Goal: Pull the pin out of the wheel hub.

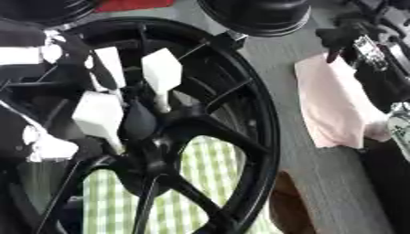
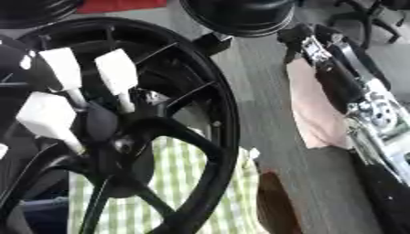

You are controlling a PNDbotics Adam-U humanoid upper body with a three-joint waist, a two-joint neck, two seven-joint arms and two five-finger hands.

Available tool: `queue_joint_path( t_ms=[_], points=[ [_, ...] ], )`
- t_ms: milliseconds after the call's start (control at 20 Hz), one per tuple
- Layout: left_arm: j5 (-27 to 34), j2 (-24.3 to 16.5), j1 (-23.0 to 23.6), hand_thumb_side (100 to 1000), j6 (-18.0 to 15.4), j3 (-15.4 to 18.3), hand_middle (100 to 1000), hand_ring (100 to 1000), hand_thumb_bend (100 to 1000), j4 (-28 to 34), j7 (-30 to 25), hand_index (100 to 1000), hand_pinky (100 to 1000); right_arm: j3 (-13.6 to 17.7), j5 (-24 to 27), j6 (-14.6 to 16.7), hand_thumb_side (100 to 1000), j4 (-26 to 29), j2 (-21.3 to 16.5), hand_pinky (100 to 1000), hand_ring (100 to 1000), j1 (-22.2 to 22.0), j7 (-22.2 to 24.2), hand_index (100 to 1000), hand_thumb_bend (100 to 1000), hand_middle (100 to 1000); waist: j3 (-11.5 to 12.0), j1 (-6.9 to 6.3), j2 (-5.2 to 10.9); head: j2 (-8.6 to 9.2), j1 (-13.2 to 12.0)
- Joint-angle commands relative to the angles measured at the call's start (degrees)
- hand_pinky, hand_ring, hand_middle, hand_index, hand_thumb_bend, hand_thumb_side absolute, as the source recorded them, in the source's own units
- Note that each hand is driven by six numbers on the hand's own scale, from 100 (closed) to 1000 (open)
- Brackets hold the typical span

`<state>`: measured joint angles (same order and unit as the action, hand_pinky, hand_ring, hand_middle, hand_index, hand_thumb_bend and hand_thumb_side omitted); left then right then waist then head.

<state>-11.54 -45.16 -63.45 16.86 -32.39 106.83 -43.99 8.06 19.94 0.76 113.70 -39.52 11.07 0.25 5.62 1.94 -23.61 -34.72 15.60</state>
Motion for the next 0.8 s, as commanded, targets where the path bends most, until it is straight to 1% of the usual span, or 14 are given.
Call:
queue_joint_path(
  t_ms=[50, 100, 150, 200, 450, 650, 800],
  points=[
    [-0.7, -0.3, -0.4, 361, -0.4, 0.7, 741, 743, 436, -0.9, 0.5, 820, 817, 0.4, -0.4, 0.1, 700, 0.9, -1.0, 961, 912, 0.4, 0.2, 652, 100, 393, -0.1, 0.09, 0.90, 0.78, -0.2],
    [-0.8, -0.2, -0.3, 353, -0.6, 0.7, 740, 742, 431, -1.2, 0.6, 819, 816, 0.4, -0.4, 0.1, 700, 0.9, -0.9, 962, 912, 0.5, 0.3, 652, 100, 393, -0.2, 0.12, 0.84, 0.81, -0.3],
    [-0.8, -0.2, -0.2, 306, -0.7, 0.6, 736, 738, 422, -1.5, 0.7, 816, 814, 0.4, -0.5, 0.1, 701, 0.9, -0.9, 962, 913, 0.5, 0.3, 652, 100, 393, -0.2, 0.15, 0.78, 0.83, -0.3],
    [-0.9, -0.1, -0.2, 300, -0.8, 0.6, 735, 737, 422, -1.8, 0.8, 816, 814, 0.4, -0.5, 0.0, 701, 0.9, -0.8, 962, 913, 0.5, 0.3, 652, 100, 393, -0.3, 0.17, 0.73, 0.83, -0.4],
    [-0.7, 0.1, 0.3, 286, -1.3, 0.5, 699, 705, 400, -3.0, 1.3, 803, 802, 0.5, -0.5, 0.0, 703, 0.9, -0.5, 963, 914, 0.4, 0.2, 653, 100, 394, -0.5, 0.27, 0.50, 0.84, -0.5],
    [-0.8, 0.3, 0.3, 286, -1.6, 0.3, 708, 710, 415, -3.5, 1.5, 806, 802, 0.5, -0.5, -0.1, 702, 0.9, -0.3, 963, 914, 0.6, 0.3, 653, 100, 394, -0.5, 0.31, 0.40, 1.01, -0.7],
    [-1.3, 0.5, 0.5, 283, -2.1, 0.1, 701, 704, 403, -4.0, 1.5, 803, 801, 0.5, -0.4, 0.0, 702, 0.9, -0.2, 963, 914, 0.6, 0.3, 654, 100, 394, -0.7, 0.35, 0.32, 1.16, -0.7]
  ],
)
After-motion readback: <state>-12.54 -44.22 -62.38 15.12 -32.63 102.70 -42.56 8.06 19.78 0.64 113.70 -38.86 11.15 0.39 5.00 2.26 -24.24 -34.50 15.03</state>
